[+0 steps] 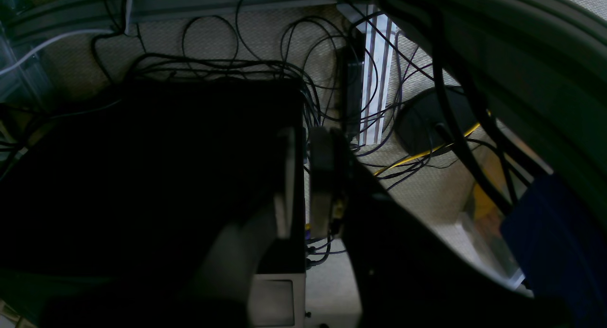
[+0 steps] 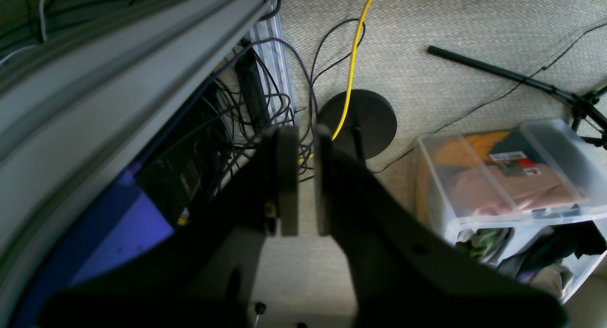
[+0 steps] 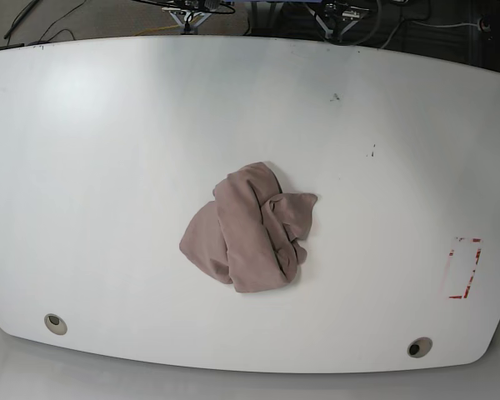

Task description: Layout the t-shirt on the table in an organized manner, then fold the t-shirt properly

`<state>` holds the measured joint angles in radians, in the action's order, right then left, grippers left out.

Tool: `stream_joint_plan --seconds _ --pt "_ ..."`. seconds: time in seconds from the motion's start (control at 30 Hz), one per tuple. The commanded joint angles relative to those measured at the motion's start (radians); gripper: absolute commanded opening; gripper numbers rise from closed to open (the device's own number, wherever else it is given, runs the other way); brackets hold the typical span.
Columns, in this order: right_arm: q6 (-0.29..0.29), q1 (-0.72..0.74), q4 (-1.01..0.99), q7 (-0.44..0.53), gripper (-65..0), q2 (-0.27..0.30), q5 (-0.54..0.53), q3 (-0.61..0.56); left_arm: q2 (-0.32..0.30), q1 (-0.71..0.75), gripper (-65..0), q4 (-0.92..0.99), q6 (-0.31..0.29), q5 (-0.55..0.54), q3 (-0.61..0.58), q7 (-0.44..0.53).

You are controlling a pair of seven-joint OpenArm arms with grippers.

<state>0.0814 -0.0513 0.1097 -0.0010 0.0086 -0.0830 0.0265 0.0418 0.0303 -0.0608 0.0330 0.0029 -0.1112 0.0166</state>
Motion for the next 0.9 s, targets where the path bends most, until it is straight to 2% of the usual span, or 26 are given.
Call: stream_joint_plan --seconds 0.0,0.87 --pt "0.004 -0.003 0.005 0.004 -59.8 0.001 -0.001 0.000 0.005 0.000 -60.3 -0.001 0.005 0.005 0.000 0.000" --pt "0.005 -0.003 0.012 0.003 -59.9 0.002 -0.001 0.000 0.008 -0.003 -60.0 -0.003 0.010 0.002 -0.002 -0.003"
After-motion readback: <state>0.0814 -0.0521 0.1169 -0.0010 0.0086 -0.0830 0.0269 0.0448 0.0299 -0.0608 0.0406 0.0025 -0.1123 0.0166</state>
